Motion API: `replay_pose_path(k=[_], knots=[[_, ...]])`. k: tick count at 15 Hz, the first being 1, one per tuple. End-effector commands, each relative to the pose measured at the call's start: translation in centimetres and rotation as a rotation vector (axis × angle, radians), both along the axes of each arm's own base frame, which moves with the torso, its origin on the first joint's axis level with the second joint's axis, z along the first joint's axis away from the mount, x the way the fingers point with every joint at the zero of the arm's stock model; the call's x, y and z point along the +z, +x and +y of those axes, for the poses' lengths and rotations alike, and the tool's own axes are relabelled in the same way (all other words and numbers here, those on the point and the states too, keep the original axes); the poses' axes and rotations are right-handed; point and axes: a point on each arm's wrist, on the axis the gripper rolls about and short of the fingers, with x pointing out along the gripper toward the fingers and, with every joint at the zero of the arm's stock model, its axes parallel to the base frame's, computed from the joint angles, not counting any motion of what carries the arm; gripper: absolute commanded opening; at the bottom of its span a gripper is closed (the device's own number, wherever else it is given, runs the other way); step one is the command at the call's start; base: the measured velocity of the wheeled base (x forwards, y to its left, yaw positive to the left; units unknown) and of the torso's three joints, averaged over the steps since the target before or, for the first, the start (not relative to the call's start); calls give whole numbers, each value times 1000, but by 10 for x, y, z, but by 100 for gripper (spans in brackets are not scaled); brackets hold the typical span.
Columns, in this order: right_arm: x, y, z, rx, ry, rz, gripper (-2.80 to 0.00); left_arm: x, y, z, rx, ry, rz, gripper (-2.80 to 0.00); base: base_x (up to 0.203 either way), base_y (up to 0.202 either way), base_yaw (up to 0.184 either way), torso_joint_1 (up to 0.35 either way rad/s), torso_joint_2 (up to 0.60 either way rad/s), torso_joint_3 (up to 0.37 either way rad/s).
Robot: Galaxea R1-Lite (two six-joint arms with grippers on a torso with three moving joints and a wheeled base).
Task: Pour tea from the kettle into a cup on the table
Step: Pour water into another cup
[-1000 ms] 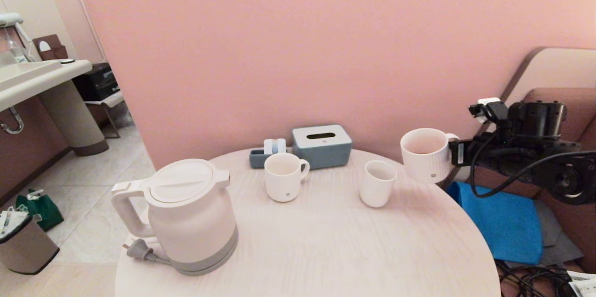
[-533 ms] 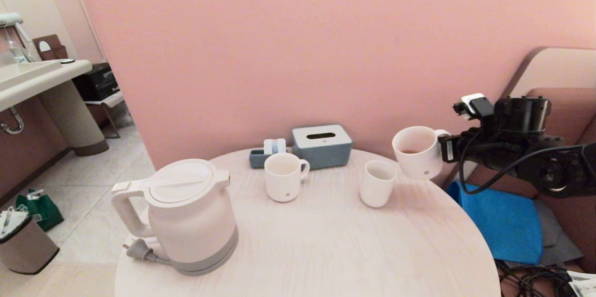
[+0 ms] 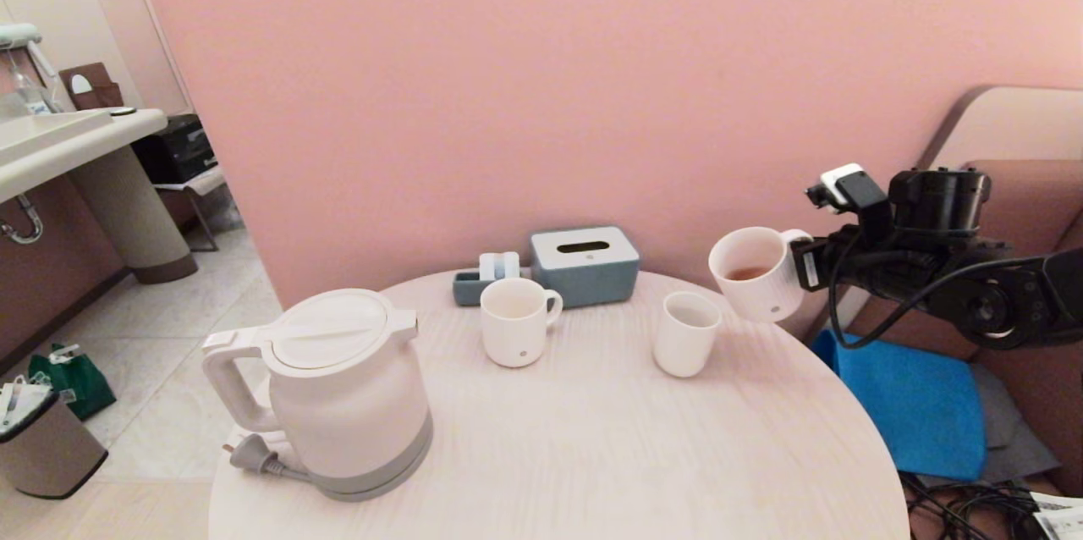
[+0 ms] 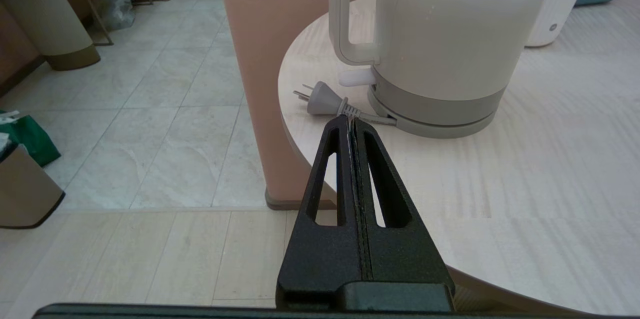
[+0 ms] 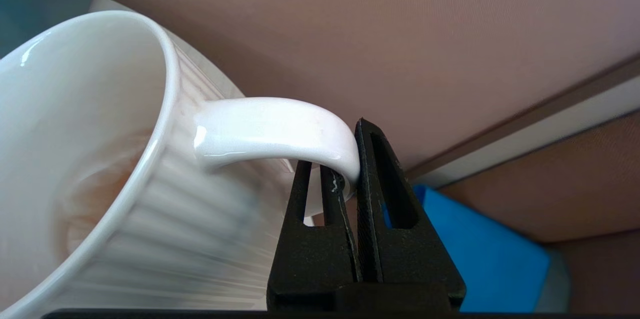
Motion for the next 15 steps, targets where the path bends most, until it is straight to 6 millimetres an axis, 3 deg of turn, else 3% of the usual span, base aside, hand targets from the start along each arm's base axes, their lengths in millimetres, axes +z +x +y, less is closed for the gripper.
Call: replay_pose_path(k=[1,7,15], knots=[[-1,3,1,7,-15,-3,-280,0,0,0,1,0,2,-280,0,0,0,0,0,0],[14,8,6,49,-78,36,-280,0,0,0,1,0,2,-280,0,0,0,0,0,0],[11,8,15,96,-163,42,-280,0,0,0,1,0,2,-280,0,0,0,0,0,0]])
